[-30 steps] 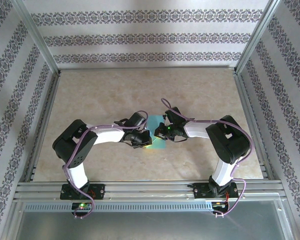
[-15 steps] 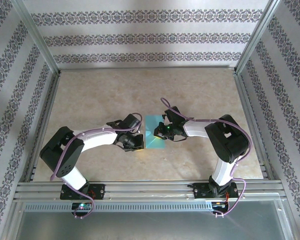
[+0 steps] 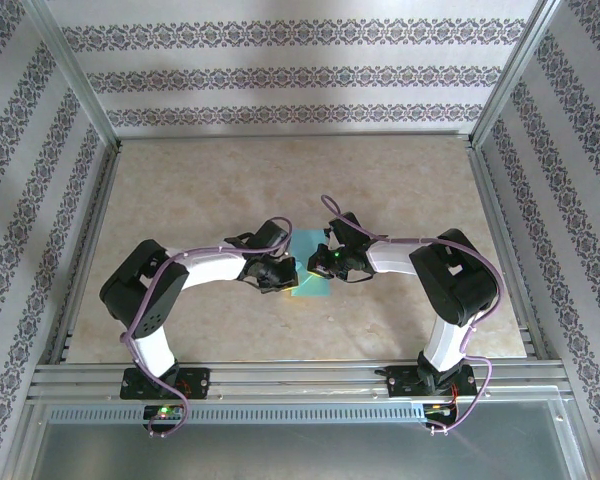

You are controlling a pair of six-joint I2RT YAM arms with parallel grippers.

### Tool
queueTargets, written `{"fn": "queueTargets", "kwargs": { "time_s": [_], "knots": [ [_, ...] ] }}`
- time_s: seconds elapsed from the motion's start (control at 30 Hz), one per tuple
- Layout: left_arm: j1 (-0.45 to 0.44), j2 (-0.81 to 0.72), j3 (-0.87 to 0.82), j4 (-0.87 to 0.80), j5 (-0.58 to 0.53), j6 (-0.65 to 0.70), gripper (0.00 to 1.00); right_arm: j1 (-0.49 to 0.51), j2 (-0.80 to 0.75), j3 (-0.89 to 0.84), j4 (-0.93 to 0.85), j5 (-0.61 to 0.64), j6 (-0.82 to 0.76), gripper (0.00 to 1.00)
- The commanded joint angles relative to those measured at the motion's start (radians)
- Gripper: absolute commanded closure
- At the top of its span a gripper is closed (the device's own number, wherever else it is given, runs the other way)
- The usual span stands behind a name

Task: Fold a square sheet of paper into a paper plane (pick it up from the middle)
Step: Fold the triangle a second time at the center of the table.

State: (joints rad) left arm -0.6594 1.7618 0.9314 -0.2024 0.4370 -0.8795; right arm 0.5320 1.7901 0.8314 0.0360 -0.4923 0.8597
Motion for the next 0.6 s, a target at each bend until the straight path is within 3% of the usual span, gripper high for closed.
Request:
{"fn": "queueTargets", "kwargs": {
  "time_s": [0.0, 0.33, 0.57],
  "knots": [
    [0.007, 0.026, -0.026, 0.025, 0.010, -0.022, 0.97, -0.013, 0.007, -0.015, -0.032, 0.039, -0.029, 0.94],
    [0.007, 0.045, -0.039, -0.023, -0.010, -0.012, 0.99, 0.043, -0.107, -0.017, -0.004, 0.050, -0.104, 0.91],
    [0.007, 0.047, -0.030, -0.046, -0.021, -0.002, 0.99, 0.094, -0.080, -0.035, -0.005, 0.068, -0.060, 0.92]
  ]
}}
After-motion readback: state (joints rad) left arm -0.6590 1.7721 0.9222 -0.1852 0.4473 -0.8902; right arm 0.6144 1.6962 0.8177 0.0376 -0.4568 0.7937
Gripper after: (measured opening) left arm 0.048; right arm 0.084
